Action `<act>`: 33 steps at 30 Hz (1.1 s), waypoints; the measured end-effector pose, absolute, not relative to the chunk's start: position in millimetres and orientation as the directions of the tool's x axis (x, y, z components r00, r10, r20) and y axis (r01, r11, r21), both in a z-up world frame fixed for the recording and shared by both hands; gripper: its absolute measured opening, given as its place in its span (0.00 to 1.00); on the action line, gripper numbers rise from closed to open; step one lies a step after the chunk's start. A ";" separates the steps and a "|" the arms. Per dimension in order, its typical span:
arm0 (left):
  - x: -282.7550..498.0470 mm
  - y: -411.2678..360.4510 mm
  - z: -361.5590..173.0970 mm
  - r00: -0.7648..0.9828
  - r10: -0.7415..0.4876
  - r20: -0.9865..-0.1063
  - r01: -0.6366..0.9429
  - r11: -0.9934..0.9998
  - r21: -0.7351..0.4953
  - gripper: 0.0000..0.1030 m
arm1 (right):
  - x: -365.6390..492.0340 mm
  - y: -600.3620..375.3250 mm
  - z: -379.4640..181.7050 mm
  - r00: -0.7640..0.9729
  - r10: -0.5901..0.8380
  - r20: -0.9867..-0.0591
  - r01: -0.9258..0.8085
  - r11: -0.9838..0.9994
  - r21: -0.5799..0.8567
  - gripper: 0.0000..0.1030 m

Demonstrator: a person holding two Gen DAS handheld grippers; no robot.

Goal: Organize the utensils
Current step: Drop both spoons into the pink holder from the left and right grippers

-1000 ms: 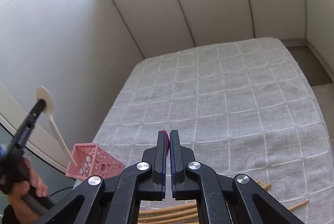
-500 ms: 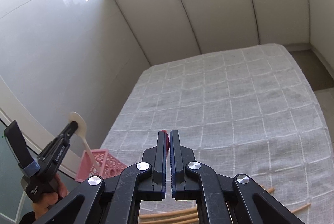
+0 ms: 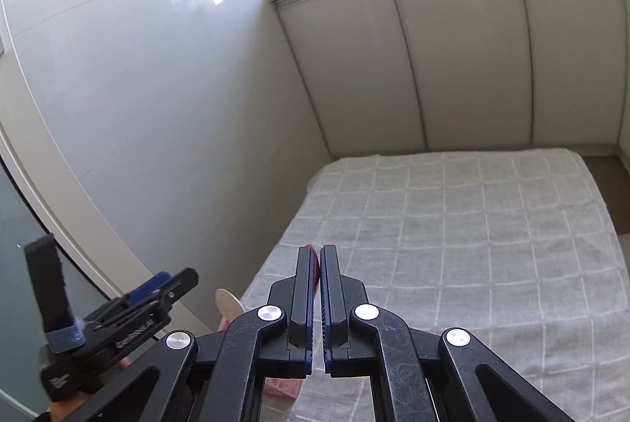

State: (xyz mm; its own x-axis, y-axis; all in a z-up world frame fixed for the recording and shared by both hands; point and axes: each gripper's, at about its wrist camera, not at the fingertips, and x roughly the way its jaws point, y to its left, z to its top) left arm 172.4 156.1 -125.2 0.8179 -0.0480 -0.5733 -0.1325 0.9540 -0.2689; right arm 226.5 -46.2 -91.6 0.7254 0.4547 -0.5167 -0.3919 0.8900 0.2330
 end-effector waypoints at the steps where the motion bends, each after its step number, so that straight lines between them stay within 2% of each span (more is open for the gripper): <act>1: 172.5 159.3 -124.6 0.809 -0.037 -0.586 -0.147 0.953 -0.264 0.65 | 229.0 -37.3 -92.5 0.723 0.448 -0.527 -0.400 0.892 0.209 0.02; 11: 176.3 183.4 -140.4 0.713 -0.007 -0.701 -0.237 0.939 -0.250 0.69 | 251.5 30.2 -137.2 0.655 0.346 -0.672 -0.459 0.888 0.010 0.03; 15: 178.4 181.3 -142.6 0.697 -0.021 -0.716 -0.238 0.936 -0.259 0.72 | 254.9 47.6 -153.8 0.631 0.319 -0.707 -0.474 0.880 -0.026 0.03; 22: 177.6 175.0 -142.2 0.684 -0.035 -0.728 -0.227 0.939 -0.259 0.74 | 266.6 56.6 -162.1 0.600 0.324 -0.731 -0.474 0.881 0.001 0.03; 24: 178.3 173.6 -142.3 0.678 -0.035 -0.734 -0.224 0.942 -0.252 0.74 | 270.2 53.2 -158.3 0.592 0.336 -0.732 -0.459 0.888 0.036 0.08; 26: 178.6 172.5 -141.3 0.674 -0.036 -0.738 -0.218 0.945 -0.246 0.75 | 270.2 42.1 -152.7 0.592 0.356 -0.723 -0.436 0.896 0.084 0.33; 27: 178.5 170.8 -140.9 0.672 -0.036 -0.740 -0.214 0.947 -0.241 0.76 | 268.8 37.2 -148.3 0.593 0.370 -0.715 -0.431 0.896 0.107 0.37; 33: 175.7 159.0 -135.6 0.668 -0.039 -0.743 -0.187 0.958 -0.219 0.79 | 254.8 2.0 -136.1 0.602 0.369 -0.708 -0.381 0.912 0.152 0.47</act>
